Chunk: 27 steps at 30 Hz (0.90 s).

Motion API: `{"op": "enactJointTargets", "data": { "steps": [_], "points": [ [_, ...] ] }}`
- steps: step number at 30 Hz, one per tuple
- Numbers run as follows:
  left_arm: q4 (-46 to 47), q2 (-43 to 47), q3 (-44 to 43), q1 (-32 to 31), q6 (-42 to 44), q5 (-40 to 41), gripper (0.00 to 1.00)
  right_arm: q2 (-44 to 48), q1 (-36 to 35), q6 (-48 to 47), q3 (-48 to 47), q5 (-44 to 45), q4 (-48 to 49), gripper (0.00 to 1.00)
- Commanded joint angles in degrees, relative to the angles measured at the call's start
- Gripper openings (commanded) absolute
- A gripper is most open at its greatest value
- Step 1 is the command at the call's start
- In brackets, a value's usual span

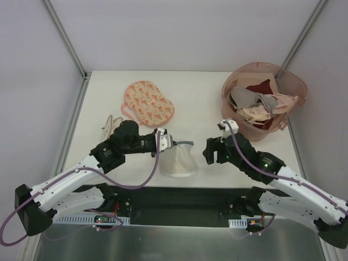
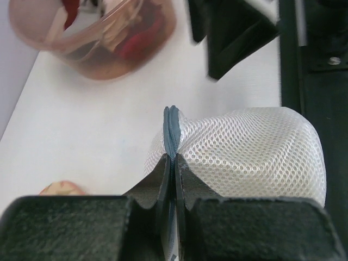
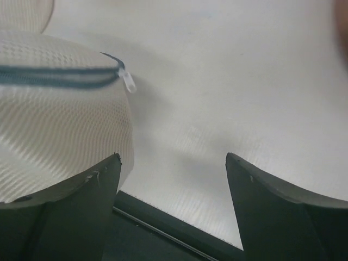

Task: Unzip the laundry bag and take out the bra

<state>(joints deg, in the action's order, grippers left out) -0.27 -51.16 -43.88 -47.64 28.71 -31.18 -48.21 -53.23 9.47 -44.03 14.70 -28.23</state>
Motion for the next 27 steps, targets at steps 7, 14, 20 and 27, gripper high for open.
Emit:
{"op": "enactJointTargets", "data": {
  "steps": [7, 14, 20, 27],
  "points": [
    [4.58, -11.84, -10.07, -4.47, -12.27, 36.51, 0.00, 24.64, 0.32, 8.10, -0.27, 18.69, -20.19, 0.84],
    [3.88, -24.77, -15.89, -9.93, -24.22, 51.06, 0.71, 29.13, 0.24, 11.88, 1.40, 19.93, -25.21, 0.85],
    [3.79, -24.08, -16.68, -9.93, -25.11, 49.37, 0.90, 31.42, 0.23, 12.32, 0.97, 19.58, -26.18, 0.85],
    [-3.67, -24.16, -17.64, -9.23, -25.02, 47.61, 0.98, 29.23, 0.24, 11.70, 1.93, 18.17, -24.34, 0.85]
  ]
}}
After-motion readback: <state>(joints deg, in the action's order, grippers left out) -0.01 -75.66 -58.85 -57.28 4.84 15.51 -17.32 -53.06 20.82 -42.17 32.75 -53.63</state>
